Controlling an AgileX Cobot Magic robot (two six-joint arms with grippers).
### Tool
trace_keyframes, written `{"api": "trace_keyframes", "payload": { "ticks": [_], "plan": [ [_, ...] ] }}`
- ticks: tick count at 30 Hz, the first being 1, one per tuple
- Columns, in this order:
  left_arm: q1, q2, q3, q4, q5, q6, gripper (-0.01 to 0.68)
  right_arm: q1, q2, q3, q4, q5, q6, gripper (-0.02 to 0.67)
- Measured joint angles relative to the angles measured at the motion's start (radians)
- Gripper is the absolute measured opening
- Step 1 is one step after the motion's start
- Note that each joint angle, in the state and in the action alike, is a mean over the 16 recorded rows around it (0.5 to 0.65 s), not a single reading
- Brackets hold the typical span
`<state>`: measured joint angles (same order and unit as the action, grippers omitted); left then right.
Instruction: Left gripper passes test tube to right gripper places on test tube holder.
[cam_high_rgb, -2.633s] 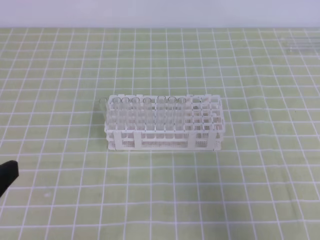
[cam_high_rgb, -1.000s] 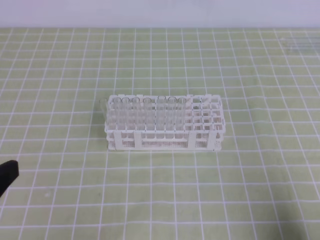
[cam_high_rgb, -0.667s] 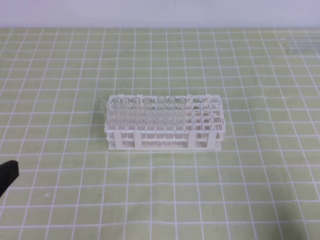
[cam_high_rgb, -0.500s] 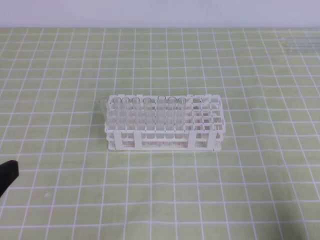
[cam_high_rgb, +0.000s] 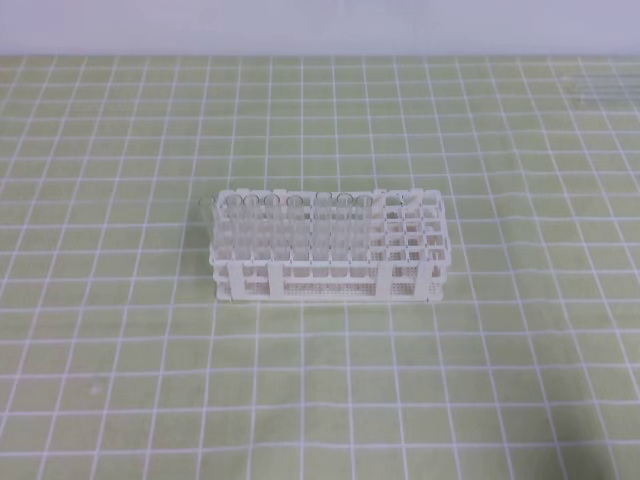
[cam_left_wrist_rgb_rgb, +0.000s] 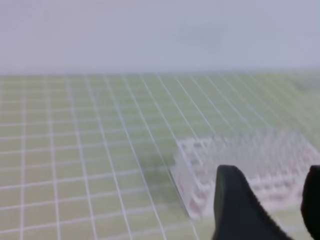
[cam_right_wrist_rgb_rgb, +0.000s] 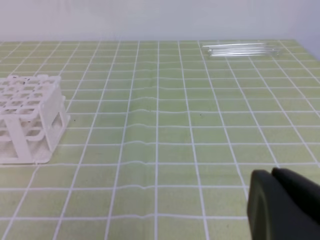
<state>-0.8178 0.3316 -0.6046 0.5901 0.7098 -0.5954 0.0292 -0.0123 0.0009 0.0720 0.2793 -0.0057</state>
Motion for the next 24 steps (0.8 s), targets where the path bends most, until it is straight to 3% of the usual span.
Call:
{"api": "trace_keyframes", "payload": {
  "ticks": [11, 15, 20, 24],
  "plan": [
    [0.531, -0.180, 0.137, -0.476, -0.389, 0.533, 0.015, 0.000, 0.001, 0.000, 0.000, 0.000, 0.000, -0.002],
    [0.691, -0.241, 0.227, -0.650, -0.510, 0.667, 0.009, 0.000, 0.001, 0.000, 0.000, 0.000, 0.000, -0.002],
    [0.800, -0.290, 0.342, -0.763, -0.582, 0.682, 0.002, 0.000, 0.001, 0.000, 0.000, 0.000, 0.001, -0.002],
    [0.827, -0.310, 0.432, -0.767, -0.582, 0.631, 0.000, 0.000, 0.001, 0.000, 0.000, 0.000, 0.000, -0.002]
  ]
}}
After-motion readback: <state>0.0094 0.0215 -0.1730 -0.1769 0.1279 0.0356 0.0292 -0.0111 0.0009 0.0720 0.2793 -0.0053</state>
